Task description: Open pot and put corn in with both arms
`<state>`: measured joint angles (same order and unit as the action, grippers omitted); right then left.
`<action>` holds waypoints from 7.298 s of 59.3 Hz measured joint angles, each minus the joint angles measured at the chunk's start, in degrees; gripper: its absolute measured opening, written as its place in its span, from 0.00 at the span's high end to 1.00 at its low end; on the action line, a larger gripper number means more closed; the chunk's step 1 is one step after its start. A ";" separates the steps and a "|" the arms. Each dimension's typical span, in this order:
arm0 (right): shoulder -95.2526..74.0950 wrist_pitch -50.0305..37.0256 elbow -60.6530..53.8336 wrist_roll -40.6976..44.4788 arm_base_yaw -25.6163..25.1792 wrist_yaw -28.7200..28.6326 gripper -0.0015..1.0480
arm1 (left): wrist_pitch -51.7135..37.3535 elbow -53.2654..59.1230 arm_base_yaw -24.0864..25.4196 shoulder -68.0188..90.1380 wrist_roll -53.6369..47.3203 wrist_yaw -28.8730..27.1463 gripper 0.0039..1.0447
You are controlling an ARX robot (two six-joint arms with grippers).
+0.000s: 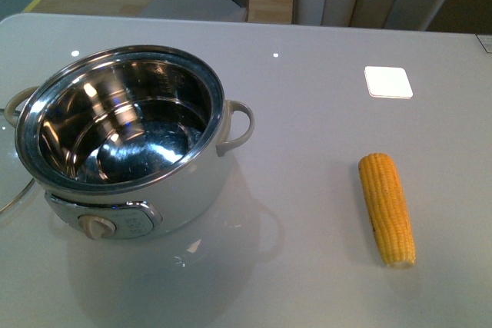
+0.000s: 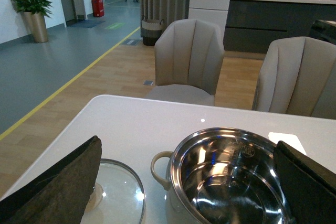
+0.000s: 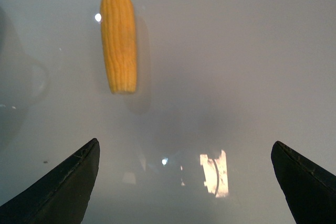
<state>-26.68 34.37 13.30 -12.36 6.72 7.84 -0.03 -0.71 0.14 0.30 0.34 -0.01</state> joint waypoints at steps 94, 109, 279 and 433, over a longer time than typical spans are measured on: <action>-100.17 -56.76 26.47 2.82 10.36 0.72 0.35 | 0.02 0.00 0.00 0.00 0.00 0.00 0.07; -98.71 -56.00 25.38 2.95 10.40 0.48 0.69 | 0.02 0.00 0.00 0.00 0.00 0.00 0.07; -93.26 -27.89 66.58 -27.58 30.67 -18.71 0.09 | 0.02 0.00 0.00 0.00 0.00 0.00 0.07; 12.02 -49.07 -12.22 12.02 -6.78 -7.82 0.98 | 0.02 0.00 0.00 0.00 0.00 0.00 0.07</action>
<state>-14.66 -14.70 1.08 -0.34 -0.05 0.01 -0.01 -0.71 0.14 0.30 0.34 -0.01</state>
